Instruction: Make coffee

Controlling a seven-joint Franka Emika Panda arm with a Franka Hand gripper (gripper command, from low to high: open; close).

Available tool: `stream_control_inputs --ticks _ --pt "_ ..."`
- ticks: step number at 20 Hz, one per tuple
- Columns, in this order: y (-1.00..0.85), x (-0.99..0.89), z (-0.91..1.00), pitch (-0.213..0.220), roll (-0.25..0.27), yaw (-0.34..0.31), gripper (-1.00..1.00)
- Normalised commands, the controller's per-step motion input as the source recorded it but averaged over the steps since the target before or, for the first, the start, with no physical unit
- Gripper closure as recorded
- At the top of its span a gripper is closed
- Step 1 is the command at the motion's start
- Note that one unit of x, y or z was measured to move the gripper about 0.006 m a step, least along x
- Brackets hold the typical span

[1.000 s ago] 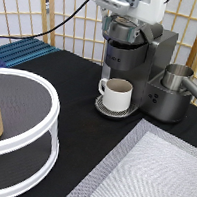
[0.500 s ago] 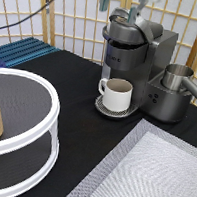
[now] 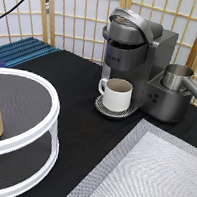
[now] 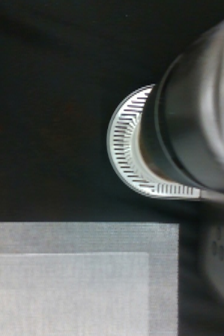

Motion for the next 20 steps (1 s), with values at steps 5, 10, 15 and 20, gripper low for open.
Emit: stream_control_inputs --ticks 5,10,15,20 --pt "-0.09 0.09 -0.31 0.003 0.0 -0.022 -1.0" --pt "-0.09 0.03 -0.47 0.0 -0.036 -0.041 -1.0" --pt "0.0 0.01 -0.41 0.0 -0.064 -0.053 -1.0" --pt "-0.04 -0.01 -0.53 -0.011 -0.066 -0.052 -1.0"
